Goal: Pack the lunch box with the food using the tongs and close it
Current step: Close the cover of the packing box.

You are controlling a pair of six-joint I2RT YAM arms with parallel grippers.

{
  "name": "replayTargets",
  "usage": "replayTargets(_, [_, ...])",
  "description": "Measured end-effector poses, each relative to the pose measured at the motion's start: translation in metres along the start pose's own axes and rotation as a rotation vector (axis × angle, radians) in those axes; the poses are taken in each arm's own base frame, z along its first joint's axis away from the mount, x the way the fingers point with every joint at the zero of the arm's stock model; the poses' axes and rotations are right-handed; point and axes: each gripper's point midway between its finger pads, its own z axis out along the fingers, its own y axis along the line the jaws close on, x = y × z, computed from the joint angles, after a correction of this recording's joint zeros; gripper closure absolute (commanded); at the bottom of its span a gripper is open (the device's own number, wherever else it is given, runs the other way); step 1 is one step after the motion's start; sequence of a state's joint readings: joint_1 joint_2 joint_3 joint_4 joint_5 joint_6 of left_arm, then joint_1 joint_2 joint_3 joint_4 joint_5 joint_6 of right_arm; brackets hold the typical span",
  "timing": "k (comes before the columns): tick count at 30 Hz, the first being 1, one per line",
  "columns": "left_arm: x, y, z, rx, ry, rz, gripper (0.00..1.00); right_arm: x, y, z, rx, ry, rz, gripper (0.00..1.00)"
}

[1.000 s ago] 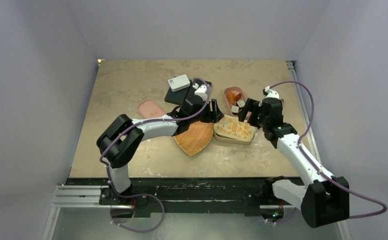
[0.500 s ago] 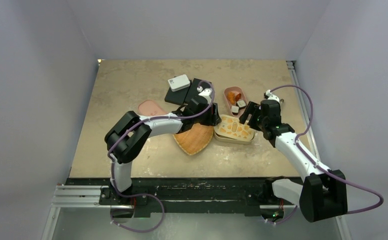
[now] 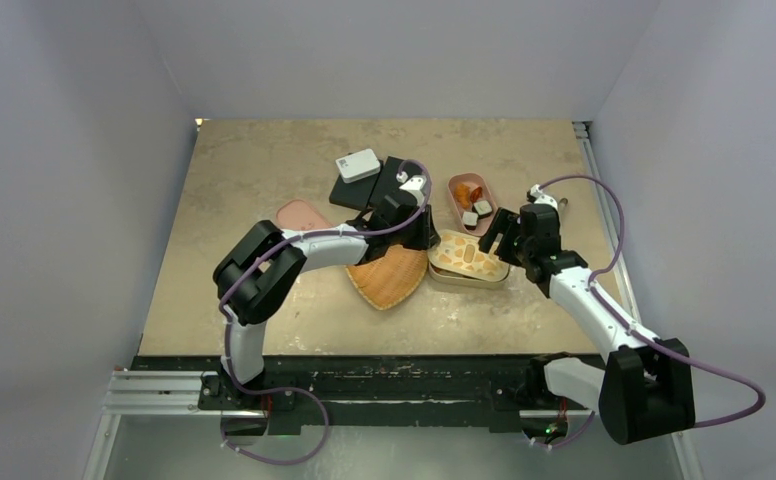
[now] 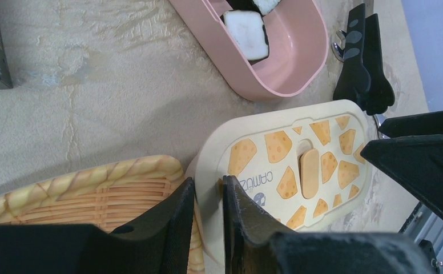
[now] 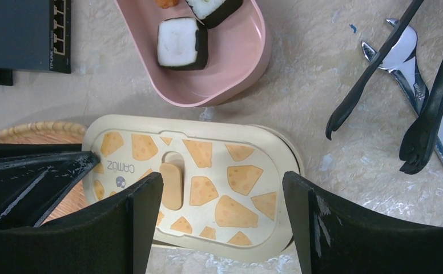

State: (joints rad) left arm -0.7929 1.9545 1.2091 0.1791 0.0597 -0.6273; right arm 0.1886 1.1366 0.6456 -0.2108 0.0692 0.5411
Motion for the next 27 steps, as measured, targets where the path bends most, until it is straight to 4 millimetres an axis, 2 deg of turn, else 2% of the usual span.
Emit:
replayTargets(12, [0.003,-0.003,-0.002,0.006,0.007,-0.033,0.83,-0.003,-0.004,0.002,0.024,-0.016,0.002,0.2])
replayTargets(21, [0.009,-0.003,-0.006,0.005,0.018,-0.042,0.83,0.003,-0.017,0.012,0.095,-0.001,0.021,0.19])
replayTargets(27, [0.012,-0.004,-0.009,0.005,0.022,-0.047,0.82,0.008,-0.022,0.018,0.123,0.014,0.026,0.29])
